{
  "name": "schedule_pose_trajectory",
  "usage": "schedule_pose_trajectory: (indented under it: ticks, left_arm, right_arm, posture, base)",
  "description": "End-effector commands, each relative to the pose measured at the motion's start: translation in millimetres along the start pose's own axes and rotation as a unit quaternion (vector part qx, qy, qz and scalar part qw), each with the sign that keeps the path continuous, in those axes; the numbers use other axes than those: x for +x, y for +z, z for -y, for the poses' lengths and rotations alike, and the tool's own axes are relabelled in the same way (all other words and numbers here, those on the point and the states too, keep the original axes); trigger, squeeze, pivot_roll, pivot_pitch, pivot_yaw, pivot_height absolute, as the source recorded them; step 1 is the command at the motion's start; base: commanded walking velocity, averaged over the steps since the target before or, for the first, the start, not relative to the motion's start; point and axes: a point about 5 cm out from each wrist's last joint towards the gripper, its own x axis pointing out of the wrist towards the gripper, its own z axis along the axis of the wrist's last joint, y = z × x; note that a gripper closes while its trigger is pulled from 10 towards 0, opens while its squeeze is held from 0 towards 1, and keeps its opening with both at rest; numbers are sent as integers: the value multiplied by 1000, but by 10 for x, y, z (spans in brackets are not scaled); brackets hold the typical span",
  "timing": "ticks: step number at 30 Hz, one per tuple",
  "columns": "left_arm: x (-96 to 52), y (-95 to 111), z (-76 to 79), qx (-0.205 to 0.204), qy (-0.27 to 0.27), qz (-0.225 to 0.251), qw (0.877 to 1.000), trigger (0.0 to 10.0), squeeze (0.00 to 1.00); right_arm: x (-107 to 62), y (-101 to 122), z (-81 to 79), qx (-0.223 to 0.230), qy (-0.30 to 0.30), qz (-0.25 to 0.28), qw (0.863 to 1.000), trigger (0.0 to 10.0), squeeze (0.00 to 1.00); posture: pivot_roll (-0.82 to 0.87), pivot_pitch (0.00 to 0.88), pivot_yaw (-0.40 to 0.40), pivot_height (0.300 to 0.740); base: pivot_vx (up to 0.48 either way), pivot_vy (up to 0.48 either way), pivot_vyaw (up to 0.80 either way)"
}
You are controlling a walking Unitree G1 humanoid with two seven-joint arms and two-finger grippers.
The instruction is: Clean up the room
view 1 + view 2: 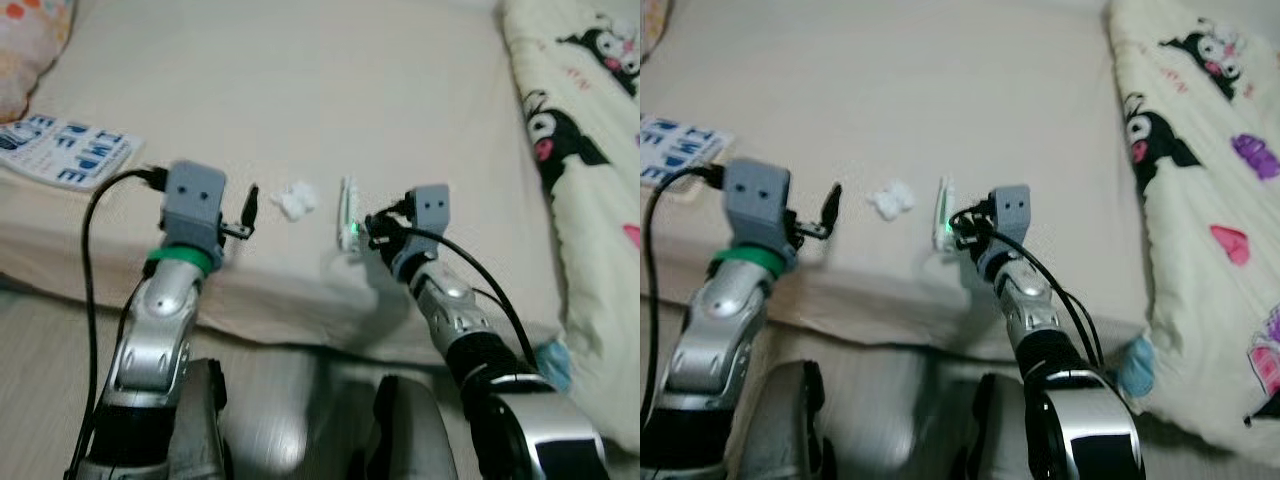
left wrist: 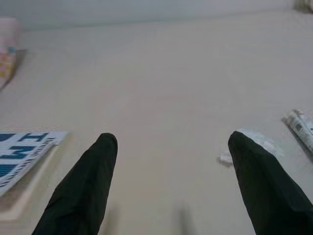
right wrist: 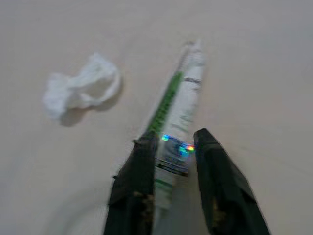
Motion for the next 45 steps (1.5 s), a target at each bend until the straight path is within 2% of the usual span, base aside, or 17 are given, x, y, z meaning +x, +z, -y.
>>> schedule_pose_trajectory:
  ticks: [1,4,5,7,8,14,16,19,20,26,29,38,40,44,45]
  left_arm:
    - [-68,-31,18,5,-1,-12,1000,10000,0]
    - [-101,-32,7,7,3,-14,1000,10000,0]
    - [-156,-18,-10,7,8,-22,1000,10000,0]
    - [-195,0,-24,9,9,-29,1000,10000,0]
    - [-217,14,-30,11,9,-33,999,10000,0]
    - [-246,35,-35,11,9,-38,999,10000,0]
    - [-251,47,-25,11,8,-38,999,10000,0]
    - [-276,92,0,11,5,-40,999,10000,0]
    - [-282,100,7,10,4,-41,999,10000,0]
    - [-295,125,41,4,-5,-48,999,10000,0]
    - [-241,105,145,-6,-25,-52,998,10000,0]
    - [-135,59,297,-17,-51,-57,997,10000,0]
    - [-102,44,345,-21,-59,-58,996,10000,0]
    - [71,-40,588,-39,-99,-70,992,10000,0]
    - [71,-40,588,-39,-99,-70,992,10000,0]
  right_arm:
    - [-10,-53,22,10,-1,-18,1000,10000,1000]
    - [12,-22,20,21,-2,-18,1000,10000,1000]
    - [38,-3,28,38,-10,-28,999,10000,1000]
    - [47,-27,27,28,-19,-48,998,10000,1000]
    - [46,-55,41,15,-35,-67,997,10000,0]
    - [41,-98,57,7,-54,-93,994,10000,0]
    - [40,-110,59,15,-57,-100,993,10000,0]
    - [42,-99,83,52,-67,-103,991,10000,0]
    - [39,-76,117,59,-79,-97,990,0,0]
    - [23,-37,202,60,-105,-90,989,0,0]
    - [-22,-1,322,46,-122,-78,988,0,0]
    - [-45,115,408,21,-107,-43,993,0,0]
    - [-57,134,432,21,-106,-33,994,0,0]
    - [-145,144,545,7,-112,-4,994,0,0]
    - [-145,144,545,7,-112,-4,994,0,0]
  posture:
    - [364,319,-121,514]
    - [377,328,-131,514]
    - [388,335,-134,514]
    - [405,345,-134,514]
    - [410,349,-132,514]
    - [417,354,-130,514]
    - [429,363,-124,514]
    - [444,370,-118,514]
    - [444,371,-117,514]
    - [421,377,-107,514]
    - [403,376,-103,514]
    - [339,362,-93,514]
    - [301,352,-84,514]
    - [222,335,-67,514]
    - [222,335,-67,514]
  base:
    - [0,0,0]
    - [0,0,0]
    - [0,0,0]
    - [0,0,0]
    - [0,0,0]
    - [0,0,0]
    - [0,0,0]
    - [0,0,0]
    - [0,0,0]
    - [0,0,0]
    - [0,0,0]
    - [0,0,0]
    - [0,0,0]
    - [0,0,0]
    - [0,0,0]
